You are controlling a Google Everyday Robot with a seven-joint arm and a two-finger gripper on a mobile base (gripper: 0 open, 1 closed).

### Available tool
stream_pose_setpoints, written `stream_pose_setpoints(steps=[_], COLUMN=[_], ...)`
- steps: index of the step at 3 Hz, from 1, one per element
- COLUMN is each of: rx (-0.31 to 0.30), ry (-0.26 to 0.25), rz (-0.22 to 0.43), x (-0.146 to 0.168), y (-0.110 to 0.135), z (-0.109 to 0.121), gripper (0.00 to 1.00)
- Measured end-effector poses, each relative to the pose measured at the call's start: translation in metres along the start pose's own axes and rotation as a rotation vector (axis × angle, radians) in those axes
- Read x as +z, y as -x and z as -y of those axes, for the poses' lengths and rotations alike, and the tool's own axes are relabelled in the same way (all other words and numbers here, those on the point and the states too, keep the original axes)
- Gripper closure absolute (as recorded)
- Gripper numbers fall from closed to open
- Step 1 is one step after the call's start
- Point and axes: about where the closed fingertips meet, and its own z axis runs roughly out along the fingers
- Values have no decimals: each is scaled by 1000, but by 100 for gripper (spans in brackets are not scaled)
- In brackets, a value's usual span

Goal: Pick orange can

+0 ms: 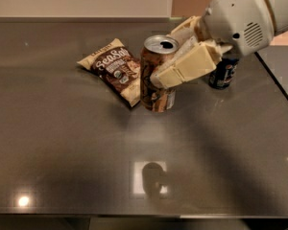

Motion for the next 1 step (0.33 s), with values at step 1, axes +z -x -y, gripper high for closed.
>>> stream_pose_setpoints(steps=[1], rx=[-2], ry=[-2], rz=[1], x=[-1], y=[1], z=[0], gripper=[100])
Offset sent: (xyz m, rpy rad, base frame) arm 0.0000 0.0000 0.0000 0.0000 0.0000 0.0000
